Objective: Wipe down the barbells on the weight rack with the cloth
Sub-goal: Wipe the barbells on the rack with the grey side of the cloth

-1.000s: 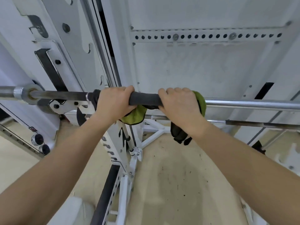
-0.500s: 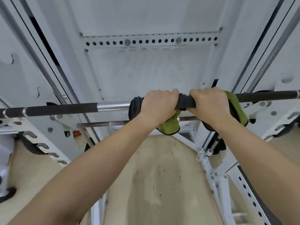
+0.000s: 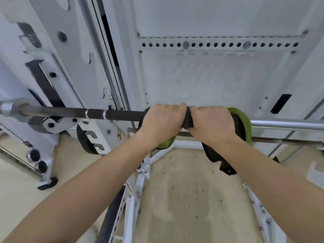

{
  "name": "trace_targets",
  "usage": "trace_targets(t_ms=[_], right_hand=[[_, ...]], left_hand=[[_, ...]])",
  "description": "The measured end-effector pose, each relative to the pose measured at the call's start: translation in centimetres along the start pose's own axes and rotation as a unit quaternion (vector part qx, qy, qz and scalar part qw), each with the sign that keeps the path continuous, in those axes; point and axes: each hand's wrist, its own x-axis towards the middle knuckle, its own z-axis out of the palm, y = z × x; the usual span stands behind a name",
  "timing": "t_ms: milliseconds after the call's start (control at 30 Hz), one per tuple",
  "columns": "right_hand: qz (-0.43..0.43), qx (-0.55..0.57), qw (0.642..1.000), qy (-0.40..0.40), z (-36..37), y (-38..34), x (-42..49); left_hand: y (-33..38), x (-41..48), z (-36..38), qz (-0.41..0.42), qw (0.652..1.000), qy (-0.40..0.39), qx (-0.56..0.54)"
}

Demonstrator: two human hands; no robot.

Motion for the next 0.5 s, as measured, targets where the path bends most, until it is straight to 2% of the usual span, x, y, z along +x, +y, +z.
trace_targets(t_ms=[200, 333, 500], right_hand=[[0.009, 0.003, 1.000, -0.015, -0.9, -5.2, 2.8], [-0.006, 0.026, 0.999, -0.024, -1.7, -9.9, 5.1], [-0.034, 0.062, 0.997, -0.027, -2.9, -18.1, 9.7]], left_hand=[[-5.8, -3.2, 0.7, 0.009, 0.999, 0.021, -0.044], [-11.4, -6.4, 0.9, 0.001, 0.999, 0.030, -0.033], [-20.0, -11.1, 0.0, -0.063, 0.997, -0.035, -0.018]])
